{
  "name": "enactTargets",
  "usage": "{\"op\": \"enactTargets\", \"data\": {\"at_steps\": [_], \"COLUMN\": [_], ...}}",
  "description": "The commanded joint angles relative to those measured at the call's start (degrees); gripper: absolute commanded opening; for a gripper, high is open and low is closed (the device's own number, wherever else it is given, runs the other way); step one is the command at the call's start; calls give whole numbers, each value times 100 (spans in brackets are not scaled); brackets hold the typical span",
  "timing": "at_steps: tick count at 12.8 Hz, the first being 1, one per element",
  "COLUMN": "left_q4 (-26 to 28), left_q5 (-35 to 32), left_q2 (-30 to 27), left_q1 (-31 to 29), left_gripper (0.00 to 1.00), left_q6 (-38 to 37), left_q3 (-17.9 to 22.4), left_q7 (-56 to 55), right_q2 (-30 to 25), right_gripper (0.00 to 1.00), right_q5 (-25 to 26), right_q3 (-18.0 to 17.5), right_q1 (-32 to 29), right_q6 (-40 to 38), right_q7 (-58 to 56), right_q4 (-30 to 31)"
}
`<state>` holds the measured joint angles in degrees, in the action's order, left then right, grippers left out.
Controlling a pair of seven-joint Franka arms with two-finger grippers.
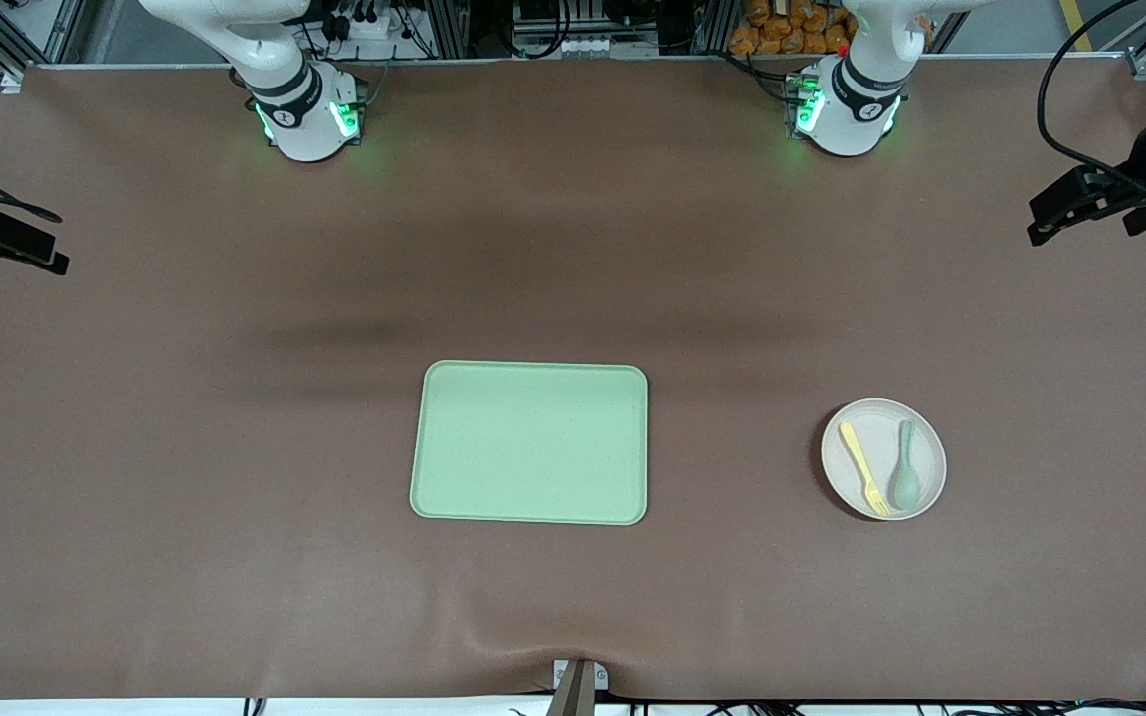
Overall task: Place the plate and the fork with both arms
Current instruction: 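Move the left gripper toward the white plate's rim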
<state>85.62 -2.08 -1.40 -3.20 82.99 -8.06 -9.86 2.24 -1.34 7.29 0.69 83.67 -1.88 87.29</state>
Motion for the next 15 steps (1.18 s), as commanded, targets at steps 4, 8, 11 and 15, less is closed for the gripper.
{"op": "enactTargets", "data": {"at_steps": [4,8,11,15], "left_q4": [-282,-221,190,543], "left_q5": [42,-11,-11,24], "left_q2": [0,499,1009,1861], "left_q1": [-49,-137,-329,-637], "left_gripper": [100,100,100,100], "left_q6": [-310,-13,935,2105], "left_q3": [15,24,15,-2], "left_q7": [133,89,133,203], "right_q2": [-40,-40,-40,-31], "right_gripper": [100,100,100,100], "right_q5": [-85,-85,-85,-85], "right_q3": [-17,-17,-17,-17], "right_q1": [-52,-61,-61,-69], "right_q6": [-44,-52,-52,-52], "right_q7": [-32,-32,-32,-32], "right_q4": [16,16,16,16]}}
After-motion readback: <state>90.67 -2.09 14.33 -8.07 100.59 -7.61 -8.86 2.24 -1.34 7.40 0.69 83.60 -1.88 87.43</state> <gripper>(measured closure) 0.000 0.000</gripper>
